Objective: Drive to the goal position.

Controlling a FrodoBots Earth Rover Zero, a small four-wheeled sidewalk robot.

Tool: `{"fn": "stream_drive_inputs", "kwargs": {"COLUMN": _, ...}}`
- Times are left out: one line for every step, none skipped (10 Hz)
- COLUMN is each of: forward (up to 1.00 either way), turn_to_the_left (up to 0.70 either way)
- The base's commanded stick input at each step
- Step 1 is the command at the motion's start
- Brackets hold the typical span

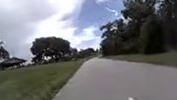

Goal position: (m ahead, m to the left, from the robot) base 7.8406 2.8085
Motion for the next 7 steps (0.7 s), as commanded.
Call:
{"fn": "stream_drive_inputs", "kwargs": {"forward": 0.7, "turn_to_the_left": 0.0}}
{"fn": "stream_drive_inputs", "kwargs": {"forward": 0.7, "turn_to_the_left": 0.0}}
{"fn": "stream_drive_inputs", "kwargs": {"forward": 0.7, "turn_to_the_left": 0.0}}
{"fn": "stream_drive_inputs", "kwargs": {"forward": 0.7, "turn_to_the_left": 0.0}}
{"fn": "stream_drive_inputs", "kwargs": {"forward": 0.7, "turn_to_the_left": 0.0}}
{"fn": "stream_drive_inputs", "kwargs": {"forward": 0.7, "turn_to_the_left": 0.0}}
{"fn": "stream_drive_inputs", "kwargs": {"forward": 0.7, "turn_to_the_left": 0.0}}
